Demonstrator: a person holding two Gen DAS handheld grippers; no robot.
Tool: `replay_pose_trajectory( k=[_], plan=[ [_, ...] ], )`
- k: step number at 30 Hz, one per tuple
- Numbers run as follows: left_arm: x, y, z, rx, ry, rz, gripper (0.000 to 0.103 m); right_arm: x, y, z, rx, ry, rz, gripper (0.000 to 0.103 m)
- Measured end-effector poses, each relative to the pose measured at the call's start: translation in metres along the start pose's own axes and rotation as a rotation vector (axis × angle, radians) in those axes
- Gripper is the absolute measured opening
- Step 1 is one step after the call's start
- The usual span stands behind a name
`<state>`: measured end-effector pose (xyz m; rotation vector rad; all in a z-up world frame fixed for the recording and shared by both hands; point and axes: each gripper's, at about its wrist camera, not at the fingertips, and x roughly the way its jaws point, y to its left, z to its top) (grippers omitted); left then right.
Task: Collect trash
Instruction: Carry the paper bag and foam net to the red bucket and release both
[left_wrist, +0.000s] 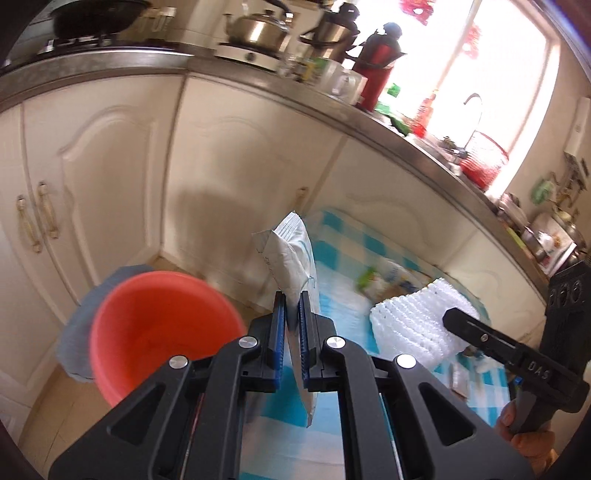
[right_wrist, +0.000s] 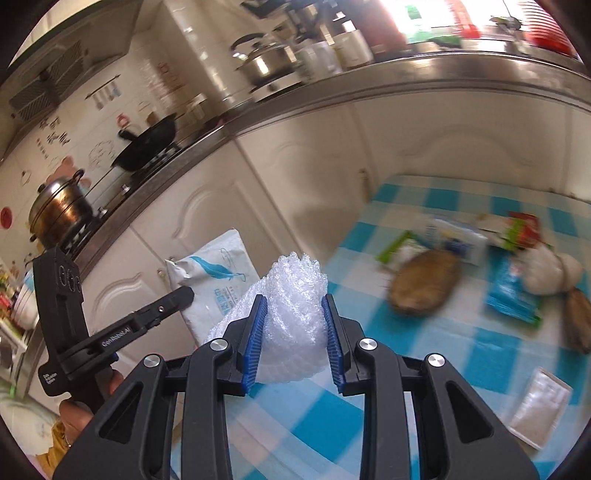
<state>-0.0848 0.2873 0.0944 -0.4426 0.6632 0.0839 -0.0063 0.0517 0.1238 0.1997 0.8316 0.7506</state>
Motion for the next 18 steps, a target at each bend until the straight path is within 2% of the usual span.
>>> replay_pose_trajectory(
  k=[7, 11, 15, 16, 17, 18],
  plan=[
    [0.015, 0.059, -0.007, -0.067, 0.037, 0.119, 0.010, 0.074, 0.046, 0.010, -0.083, 0.105, 0.062, 0.035],
    [0.028, 0.080, -0.016, -0.081, 0.072, 0.178, 0.010, 0.110, 0.061, 0.005, -0.130, 0.160, 0.051, 0.041],
    [0.045, 0.102, -0.028, -0.113, 0.122, 0.203, 0.010, 0.130, 0.064, -0.001, -0.131, 0.201, 0.060, 0.060],
    [0.049, 0.107, -0.031, -0.117, 0.135, 0.213, 0.011, 0.128, 0.064, -0.002, -0.131, 0.197, 0.061, 0.070],
    [0.053, 0.109, -0.032, -0.121, 0.140, 0.221, 0.014, 0.126, 0.064, -0.002, -0.128, 0.182, 0.049, 0.078],
    [0.056, 0.113, -0.033, -0.131, 0.146, 0.227, 0.023, 0.125, 0.066, -0.003, -0.124, 0.170, 0.045, 0.085]
  ],
)
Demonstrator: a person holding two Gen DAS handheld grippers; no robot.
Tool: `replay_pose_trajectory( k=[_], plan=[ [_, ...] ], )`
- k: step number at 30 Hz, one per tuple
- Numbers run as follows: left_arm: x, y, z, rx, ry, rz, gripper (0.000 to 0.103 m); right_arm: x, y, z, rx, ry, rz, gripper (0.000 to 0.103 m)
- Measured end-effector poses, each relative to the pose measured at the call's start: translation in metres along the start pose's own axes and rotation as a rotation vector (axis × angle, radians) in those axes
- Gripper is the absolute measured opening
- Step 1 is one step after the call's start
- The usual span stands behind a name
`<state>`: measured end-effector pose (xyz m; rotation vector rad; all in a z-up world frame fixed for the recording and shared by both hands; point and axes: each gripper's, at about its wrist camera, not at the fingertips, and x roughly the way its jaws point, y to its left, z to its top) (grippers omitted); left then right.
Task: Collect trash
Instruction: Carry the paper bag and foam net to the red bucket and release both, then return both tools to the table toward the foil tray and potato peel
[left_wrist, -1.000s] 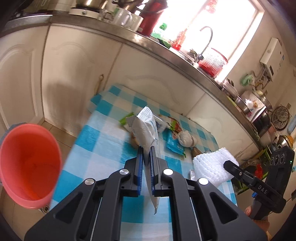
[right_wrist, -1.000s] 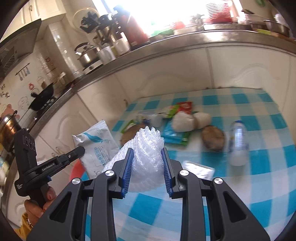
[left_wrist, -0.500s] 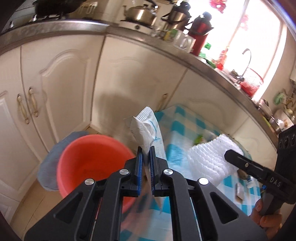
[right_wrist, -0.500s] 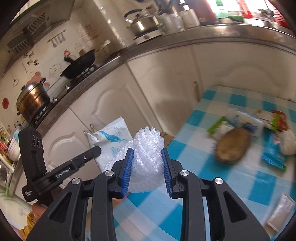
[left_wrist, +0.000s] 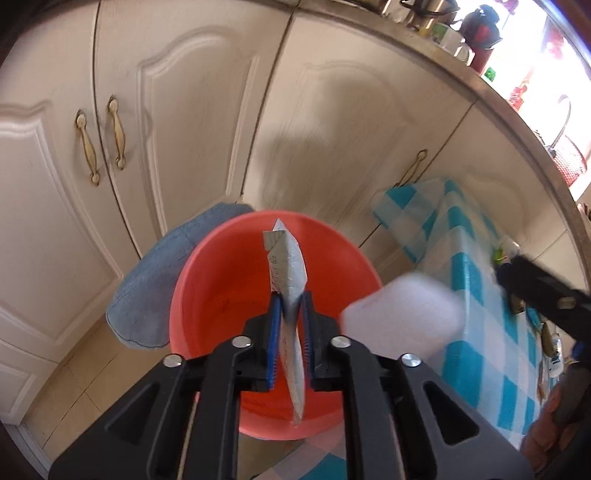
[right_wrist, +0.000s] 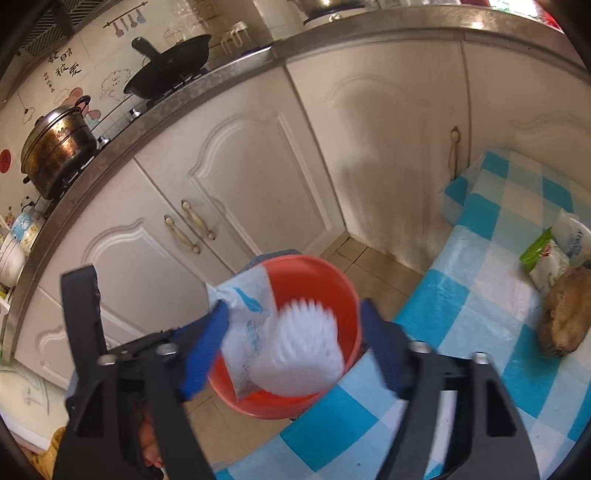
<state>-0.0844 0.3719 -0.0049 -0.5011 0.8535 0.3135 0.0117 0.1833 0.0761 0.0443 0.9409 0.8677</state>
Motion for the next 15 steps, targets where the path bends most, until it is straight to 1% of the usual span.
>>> replay_pose_trajectory(
  k=[1, 2, 3, 4, 5, 6, 7, 10, 13, 15],
  plan=[
    [0.002, 0.004, -0.001, -0.011, 0.001, 0.002, 0.036, -0.006, -0.002, 0.000, 0.010, -0.017, 0.015, 0.086],
    [0.003, 0.007, -0.003, -0.015, -0.003, 0.012, 0.045, -0.009, -0.003, -0.001, 0.018, -0.028, 0.019, 0.086],
    [0.003, 0.009, -0.002, -0.016, -0.008, 0.027, 0.061, -0.015, -0.005, -0.001, 0.029, -0.045, 0.008, 0.088],
    [0.000, 0.011, -0.004, -0.018, -0.031, 0.046, 0.064, -0.021, -0.007, -0.002, 0.039, -0.060, -0.002, 0.088],
    [-0.004, 0.013, -0.005, -0.017, -0.050, 0.044, 0.066, -0.026, -0.008, -0.002, 0.046, -0.073, -0.005, 0.088],
    [-0.008, 0.014, -0.007, -0.017, -0.065, 0.035, 0.072, -0.033, -0.011, -0.004, 0.055, -0.088, -0.006, 0.088],
    [-0.012, 0.015, -0.009, -0.018, -0.078, 0.029, 0.080, -0.042, -0.015, -0.008, 0.065, -0.107, -0.009, 0.088],
    [-0.029, 0.016, -0.012, -0.011, -0.125, 0.009, 0.081, -0.066, -0.025, -0.021, 0.091, -0.141, -0.044, 0.089],
    [-0.054, 0.011, -0.018, 0.017, -0.206, -0.016, 0.084, -0.088, -0.032, -0.039, 0.106, -0.167, -0.095, 0.090],
    [-0.072, 0.006, -0.022, 0.038, -0.254, -0.059, 0.085, -0.105, -0.035, -0.055, 0.106, -0.186, -0.128, 0.090]
  ],
)
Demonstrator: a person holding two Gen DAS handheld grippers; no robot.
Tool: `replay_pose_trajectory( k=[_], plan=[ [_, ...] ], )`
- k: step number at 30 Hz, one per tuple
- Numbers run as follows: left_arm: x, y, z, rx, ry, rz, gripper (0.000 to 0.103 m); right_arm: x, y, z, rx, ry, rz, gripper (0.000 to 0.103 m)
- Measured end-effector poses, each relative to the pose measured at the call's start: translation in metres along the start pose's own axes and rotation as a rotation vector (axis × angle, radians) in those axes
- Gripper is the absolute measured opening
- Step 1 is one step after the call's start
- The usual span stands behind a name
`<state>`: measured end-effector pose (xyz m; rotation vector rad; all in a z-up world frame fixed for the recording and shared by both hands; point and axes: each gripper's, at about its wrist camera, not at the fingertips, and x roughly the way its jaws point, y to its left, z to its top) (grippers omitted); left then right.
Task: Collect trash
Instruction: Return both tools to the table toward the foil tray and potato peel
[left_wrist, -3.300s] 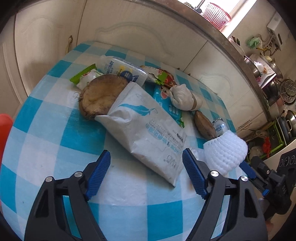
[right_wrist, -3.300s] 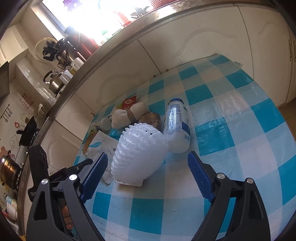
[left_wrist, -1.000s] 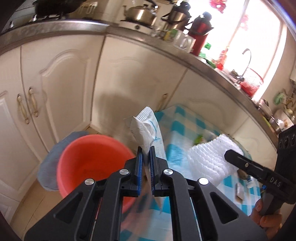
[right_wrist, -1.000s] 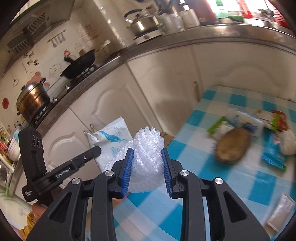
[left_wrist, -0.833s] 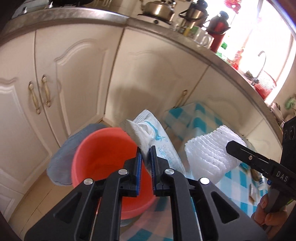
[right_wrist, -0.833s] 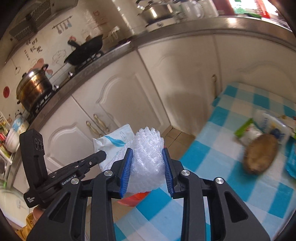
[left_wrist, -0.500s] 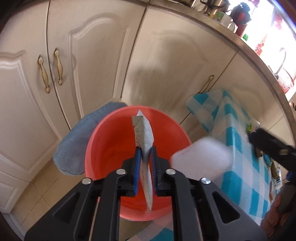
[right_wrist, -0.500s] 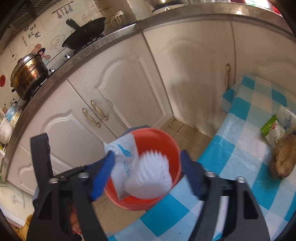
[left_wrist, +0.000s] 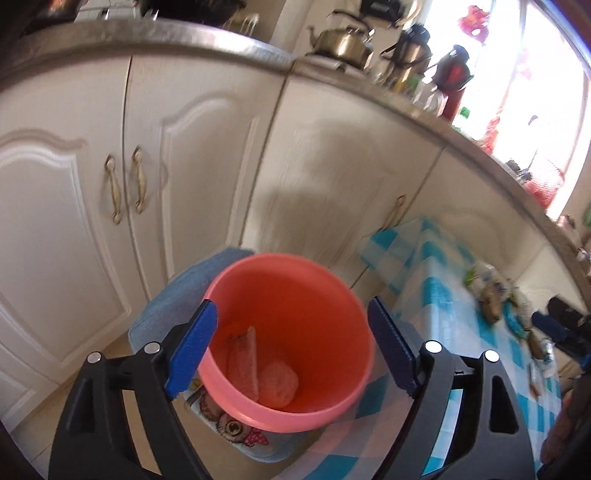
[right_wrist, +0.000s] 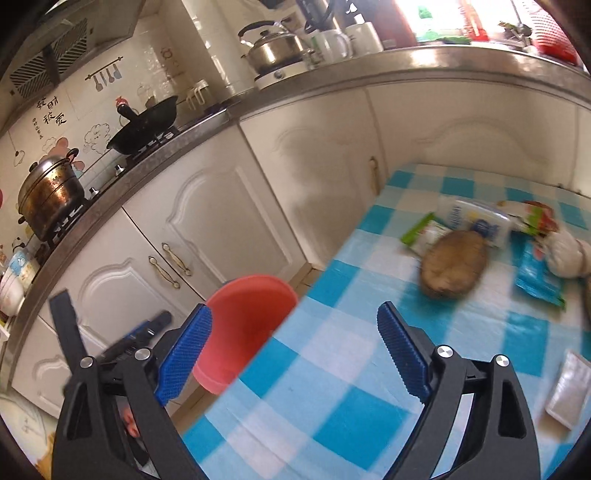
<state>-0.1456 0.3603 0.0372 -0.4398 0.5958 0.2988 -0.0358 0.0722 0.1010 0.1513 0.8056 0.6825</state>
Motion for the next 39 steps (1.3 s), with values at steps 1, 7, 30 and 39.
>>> replay_pose_trajectory(
  k=[1, 7, 30, 39],
  plan=[
    [-0.009, -0.004, 0.000, 0.012, -0.021, -0.020, 0.087, -0.008, -0.002, -0.006, -0.002, -0.009, -0.019, 0.091],
    [-0.048, -0.043, -0.003, 0.126, -0.093, -0.072, 0.088, -0.054, -0.013, -0.047, 0.019, -0.072, -0.090, 0.091],
    [-0.069, -0.194, -0.055, 0.445, 0.082, -0.255, 0.089, -0.146, -0.096, -0.112, 0.250, -0.203, -0.257, 0.094],
    [-0.061, -0.233, -0.067, 0.509, 0.130, -0.284, 0.089, -0.163, -0.126, -0.123, 0.335, -0.222, -0.259, 0.094]
  ],
)
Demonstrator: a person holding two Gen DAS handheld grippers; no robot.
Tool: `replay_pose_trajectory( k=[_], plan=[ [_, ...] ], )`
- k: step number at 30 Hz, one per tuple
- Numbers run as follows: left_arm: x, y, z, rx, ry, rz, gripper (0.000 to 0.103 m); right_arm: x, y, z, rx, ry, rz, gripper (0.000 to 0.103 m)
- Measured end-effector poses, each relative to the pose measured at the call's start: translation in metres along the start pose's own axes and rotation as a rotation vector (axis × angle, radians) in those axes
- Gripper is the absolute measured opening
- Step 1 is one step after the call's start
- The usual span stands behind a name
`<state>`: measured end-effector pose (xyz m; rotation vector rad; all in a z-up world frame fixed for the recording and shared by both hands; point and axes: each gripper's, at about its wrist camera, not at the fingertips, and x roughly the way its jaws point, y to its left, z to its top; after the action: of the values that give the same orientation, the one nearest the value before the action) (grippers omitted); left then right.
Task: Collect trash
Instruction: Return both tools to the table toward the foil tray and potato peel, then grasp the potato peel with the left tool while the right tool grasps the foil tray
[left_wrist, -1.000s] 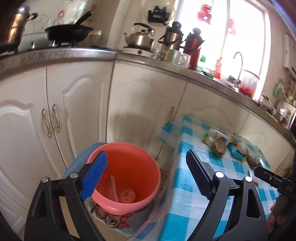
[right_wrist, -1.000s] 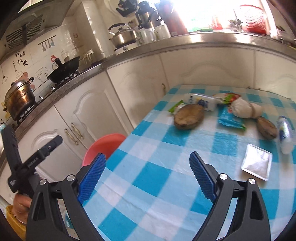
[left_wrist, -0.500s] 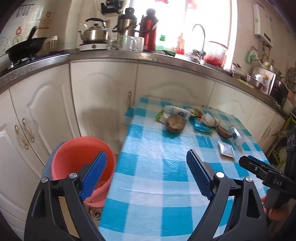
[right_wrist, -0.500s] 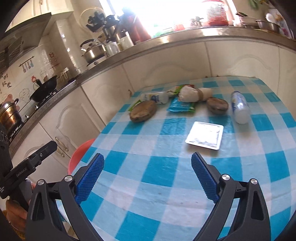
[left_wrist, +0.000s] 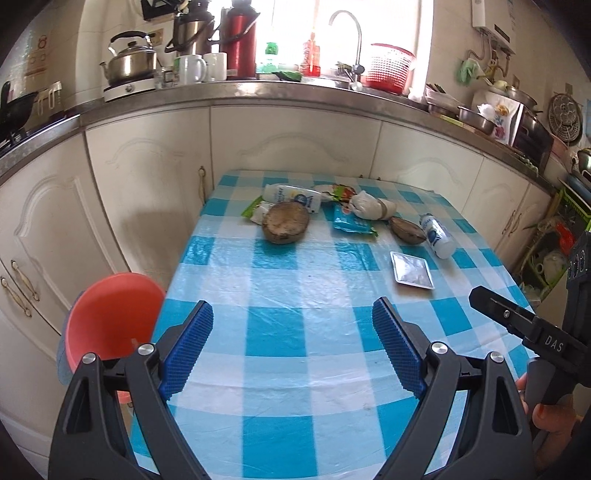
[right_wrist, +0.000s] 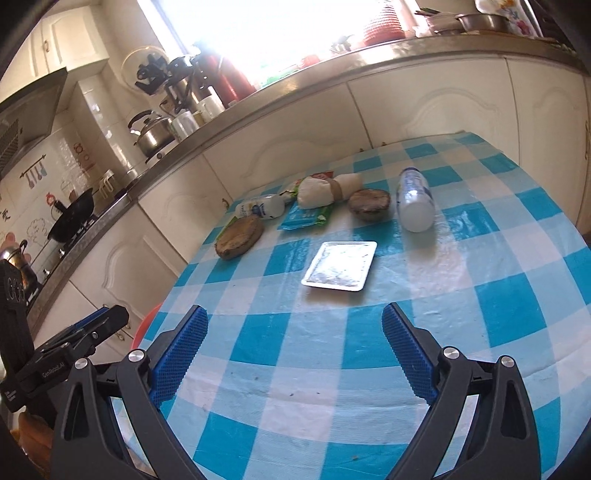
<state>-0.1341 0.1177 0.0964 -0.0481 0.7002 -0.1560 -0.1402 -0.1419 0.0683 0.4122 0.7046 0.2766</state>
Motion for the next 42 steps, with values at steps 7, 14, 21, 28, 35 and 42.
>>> replay_pose_trajectory(
  k=[7, 14, 21, 28, 35, 42],
  plan=[
    [0.022, -0.021, 0.006, 0.041, 0.036, -0.010, 0.089, 0.002, -0.027, 0.002, 0.075, 0.022, -0.005, 0.094],
    [0.050, -0.023, 0.018, 0.053, 0.057, 0.013, 0.089, 0.010, -0.036, 0.003, 0.082, 0.052, -0.008, 0.094],
    [0.090, -0.016, 0.040, 0.071, 0.082, 0.051, 0.089, 0.024, -0.034, 0.008, 0.058, 0.092, -0.006, 0.094],
    [0.145, -0.013, 0.064, 0.125, 0.136, 0.057, 0.089, 0.035, -0.028, 0.012, 0.010, 0.120, -0.022, 0.094],
    [0.186, -0.006, 0.077, 0.160, 0.184, 0.086, 0.089, 0.052, -0.022, 0.017, -0.030, 0.163, -0.047, 0.094],
    [0.204, -0.002, 0.083, 0.160, 0.190, 0.086, 0.089, 0.071, -0.007, 0.027, -0.116, 0.188, -0.095, 0.094]
  ],
)
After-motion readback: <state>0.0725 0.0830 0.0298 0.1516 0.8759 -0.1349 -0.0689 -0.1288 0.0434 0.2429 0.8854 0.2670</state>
